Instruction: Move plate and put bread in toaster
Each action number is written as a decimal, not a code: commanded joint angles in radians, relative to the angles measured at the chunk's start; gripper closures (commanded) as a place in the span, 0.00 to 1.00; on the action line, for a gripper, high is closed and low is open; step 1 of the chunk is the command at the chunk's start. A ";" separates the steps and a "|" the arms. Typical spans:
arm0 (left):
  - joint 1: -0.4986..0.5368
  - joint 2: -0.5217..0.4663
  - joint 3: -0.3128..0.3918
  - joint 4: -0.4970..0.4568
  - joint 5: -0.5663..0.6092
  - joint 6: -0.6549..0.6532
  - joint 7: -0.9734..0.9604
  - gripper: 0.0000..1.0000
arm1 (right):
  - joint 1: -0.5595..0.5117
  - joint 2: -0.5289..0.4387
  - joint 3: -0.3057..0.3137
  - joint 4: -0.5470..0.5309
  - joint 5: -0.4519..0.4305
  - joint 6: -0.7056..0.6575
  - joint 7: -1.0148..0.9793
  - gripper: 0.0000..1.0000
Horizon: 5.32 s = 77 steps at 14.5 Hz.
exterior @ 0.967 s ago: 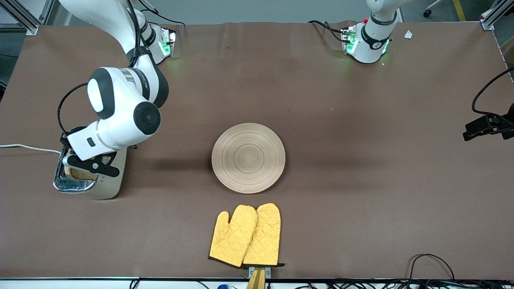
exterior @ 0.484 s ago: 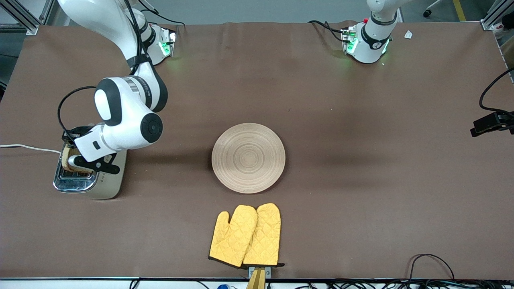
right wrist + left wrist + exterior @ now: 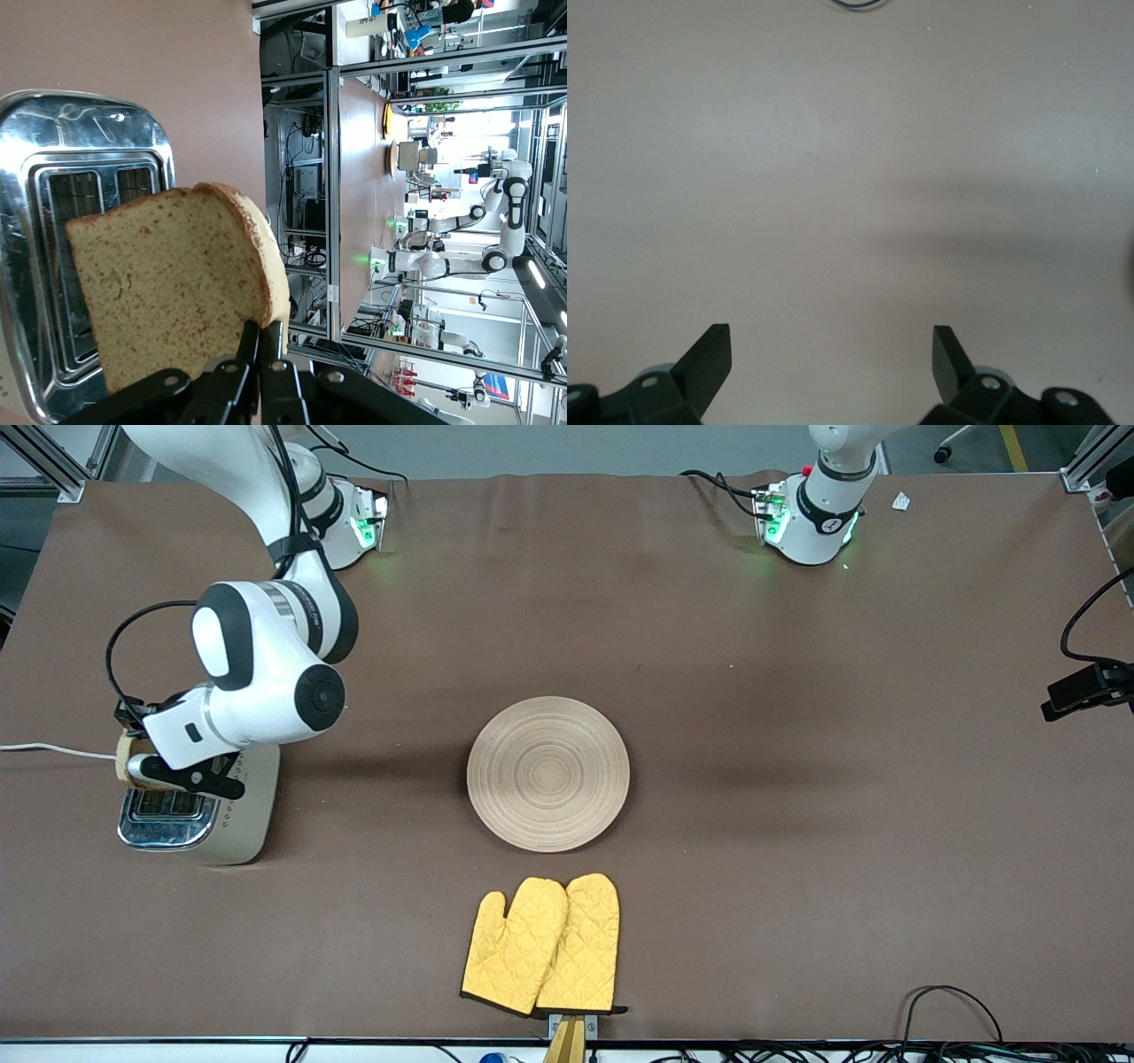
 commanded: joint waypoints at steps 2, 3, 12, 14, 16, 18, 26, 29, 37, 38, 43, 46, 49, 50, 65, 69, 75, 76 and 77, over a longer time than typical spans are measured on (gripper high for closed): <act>-0.219 -0.094 0.245 -0.046 -0.032 -0.016 0.013 0.00 | -0.026 -0.047 0.008 -0.076 -0.044 0.010 -0.002 1.00; -0.273 -0.131 0.321 -0.076 -0.083 -0.016 0.015 0.00 | -0.035 -0.052 0.008 -0.085 -0.049 0.014 -0.002 1.00; -0.343 -0.266 0.383 -0.230 -0.112 -0.025 0.018 0.00 | -0.061 -0.034 0.009 -0.098 -0.071 0.126 0.004 1.00; -0.341 -0.260 0.385 -0.219 -0.112 -0.025 0.016 0.00 | -0.052 -0.032 0.009 -0.090 -0.074 0.123 0.007 1.00; -0.341 -0.257 0.385 -0.219 -0.111 -0.025 0.016 0.00 | -0.049 -0.026 0.013 -0.081 -0.074 0.125 0.009 1.00; -0.342 -0.255 0.385 -0.219 -0.111 -0.027 0.015 0.00 | -0.046 -0.008 0.014 -0.064 -0.074 0.126 0.009 1.00; -0.356 -0.218 0.379 -0.187 -0.102 -0.022 0.016 0.00 | -0.045 0.018 0.016 -0.038 -0.072 0.140 0.010 1.00; -0.355 -0.209 0.377 -0.187 -0.108 -0.022 0.015 0.00 | -0.025 0.028 0.016 -0.029 -0.064 0.134 0.010 1.00; -0.356 -0.198 0.377 -0.170 -0.108 -0.022 0.019 0.00 | 0.006 0.028 0.016 -0.030 -0.058 0.134 0.010 1.00; -0.356 -0.197 0.377 -0.170 -0.106 -0.022 0.018 0.00 | -0.001 0.028 0.017 -0.030 -0.060 0.140 0.007 1.00; -0.358 -0.197 0.375 -0.169 -0.102 -0.022 0.015 0.00 | -0.037 0.026 0.014 -0.050 -0.058 0.192 0.002 1.00; -0.358 -0.197 0.375 -0.169 -0.102 -0.022 0.015 0.00 | -0.049 0.026 0.016 -0.082 -0.049 0.208 0.010 1.00; -0.356 -0.197 0.375 -0.169 -0.100 -0.022 0.016 0.00 | -0.051 0.026 0.016 -0.090 0.003 0.211 0.010 1.00; -0.356 -0.194 0.375 -0.167 -0.101 -0.022 0.016 0.00 | -0.054 0.026 0.016 -0.090 0.036 0.211 0.010 0.99; -0.358 -0.166 0.375 -0.167 -0.103 -0.001 0.015 0.00 | -0.340 -0.109 0.008 0.257 0.845 0.183 -0.366 0.00; -0.359 -0.162 0.374 -0.167 -0.102 0.024 0.015 0.00 | -0.397 -0.205 0.011 0.247 0.980 0.108 -0.524 0.00; -0.369 -0.157 0.368 -0.152 -0.100 0.025 0.015 0.00 | -0.393 -0.293 0.014 0.206 0.951 0.033 -0.600 0.00; -0.369 -0.157 0.366 -0.152 -0.100 0.024 0.015 0.00 | -0.390 -0.291 0.016 0.209 0.948 0.033 -0.602 0.00; -0.367 -0.157 0.365 -0.152 -0.100 0.024 0.015 0.00 | -0.387 -0.290 0.019 0.211 0.937 0.034 -0.605 0.00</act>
